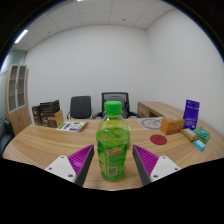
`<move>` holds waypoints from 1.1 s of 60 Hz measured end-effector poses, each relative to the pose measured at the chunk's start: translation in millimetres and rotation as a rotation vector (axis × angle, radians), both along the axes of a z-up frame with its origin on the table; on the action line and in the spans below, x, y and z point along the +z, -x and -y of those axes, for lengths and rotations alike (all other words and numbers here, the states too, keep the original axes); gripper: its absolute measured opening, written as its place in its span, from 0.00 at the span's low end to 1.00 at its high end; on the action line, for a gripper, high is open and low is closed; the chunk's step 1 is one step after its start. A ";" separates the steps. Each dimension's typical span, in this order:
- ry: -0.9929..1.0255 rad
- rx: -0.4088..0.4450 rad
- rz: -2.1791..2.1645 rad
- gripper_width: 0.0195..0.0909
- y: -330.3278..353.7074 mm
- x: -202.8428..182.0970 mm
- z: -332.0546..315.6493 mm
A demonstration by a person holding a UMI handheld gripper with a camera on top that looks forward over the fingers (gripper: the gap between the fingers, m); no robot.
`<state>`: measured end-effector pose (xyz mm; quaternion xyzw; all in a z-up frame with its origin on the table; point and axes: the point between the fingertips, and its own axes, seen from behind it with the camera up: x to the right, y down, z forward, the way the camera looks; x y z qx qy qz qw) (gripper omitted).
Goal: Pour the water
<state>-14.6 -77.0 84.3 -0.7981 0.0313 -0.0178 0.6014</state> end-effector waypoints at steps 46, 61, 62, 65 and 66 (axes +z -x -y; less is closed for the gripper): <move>0.006 0.089 -0.125 0.24 41.8 -1.7 -38.1; 0.153 -0.002 -0.796 0.25 112.3 9.3 -102.5; 0.158 -0.012 -0.854 0.24 112.7 12.2 -106.1; 0.157 -0.043 -1.019 0.24 114.7 23.1 -117.9; 0.159 -0.054 -1.076 0.24 115.3 26.3 -121.2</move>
